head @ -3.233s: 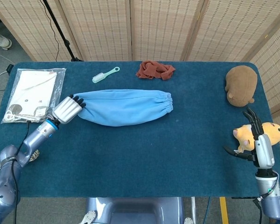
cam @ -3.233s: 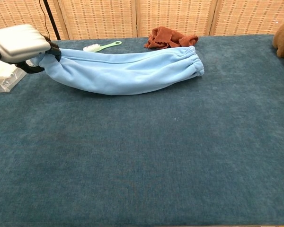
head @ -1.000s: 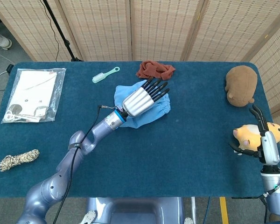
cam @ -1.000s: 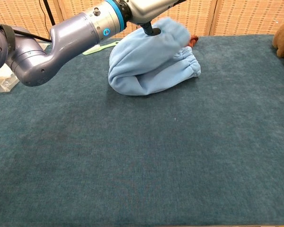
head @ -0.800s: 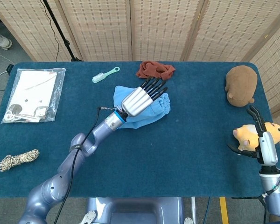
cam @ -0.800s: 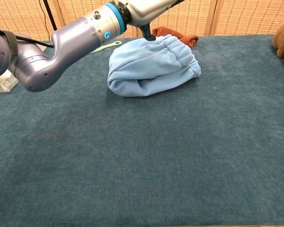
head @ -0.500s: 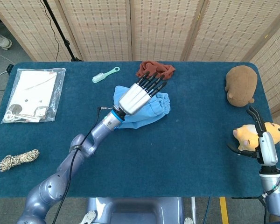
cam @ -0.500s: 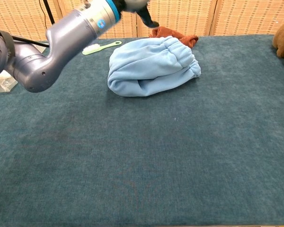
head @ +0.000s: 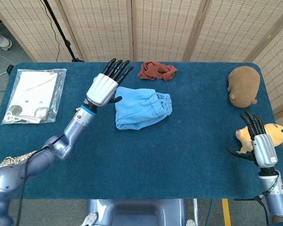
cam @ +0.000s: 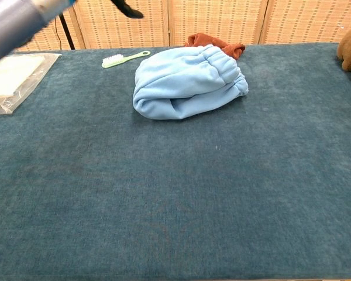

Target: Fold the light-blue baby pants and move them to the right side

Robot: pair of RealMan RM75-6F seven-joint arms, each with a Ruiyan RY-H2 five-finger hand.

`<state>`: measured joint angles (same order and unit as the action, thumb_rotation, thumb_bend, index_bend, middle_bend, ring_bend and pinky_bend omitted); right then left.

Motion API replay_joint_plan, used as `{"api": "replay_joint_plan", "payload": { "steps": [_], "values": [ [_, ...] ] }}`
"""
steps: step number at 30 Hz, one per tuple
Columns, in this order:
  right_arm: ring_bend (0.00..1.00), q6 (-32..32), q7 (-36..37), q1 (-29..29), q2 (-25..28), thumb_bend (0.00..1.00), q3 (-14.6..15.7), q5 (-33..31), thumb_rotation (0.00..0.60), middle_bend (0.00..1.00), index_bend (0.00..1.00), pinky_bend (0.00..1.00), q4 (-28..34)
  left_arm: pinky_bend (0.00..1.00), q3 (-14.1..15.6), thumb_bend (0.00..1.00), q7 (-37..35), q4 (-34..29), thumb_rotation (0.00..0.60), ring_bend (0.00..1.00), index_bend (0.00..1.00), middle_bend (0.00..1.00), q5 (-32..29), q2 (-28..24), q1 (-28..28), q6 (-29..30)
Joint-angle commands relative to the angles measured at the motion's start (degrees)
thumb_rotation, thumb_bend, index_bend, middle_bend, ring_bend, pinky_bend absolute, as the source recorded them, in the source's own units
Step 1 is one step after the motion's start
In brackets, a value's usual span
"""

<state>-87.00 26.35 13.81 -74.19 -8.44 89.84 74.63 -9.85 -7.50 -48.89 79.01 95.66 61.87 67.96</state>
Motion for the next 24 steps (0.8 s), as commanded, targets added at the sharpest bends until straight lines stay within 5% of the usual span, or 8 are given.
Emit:
{"api": "replay_joint_plan", "payload": {
  "steps": [1,13,24],
  "values": [
    [0.00,0.08,-5.60,0.84,-1.36,0.00,0.42,0.96,0.600,0.00,0.00,0.00,-2.45,0.00,0.72,0.00,5.87,-24.83,0.594,0.00,0.00,0.00,-4.49,-19.49,-11.04,0.17],
    [0.00,1.81,-20.18,3.72,0.34,0.00,0.52,3.65,0.600,0.00,0.00,0.00,1.27,0.00,4.98,0.00,6.03,-39.81,0.600,0.00,0.00,0.00,-6.40,-31.43,-22.01,2.42],
    [0.00,9.11,-21.52,12.58,-1.05,0.00,1.86,10.32,0.600,0.00,0.00,0.00,-0.07,0.00,10.32,0.00,-0.76,-45.48,0.600,0.00,0.00,0.00,-6.75,-36.39,-37.70,12.04]
  ]
}}
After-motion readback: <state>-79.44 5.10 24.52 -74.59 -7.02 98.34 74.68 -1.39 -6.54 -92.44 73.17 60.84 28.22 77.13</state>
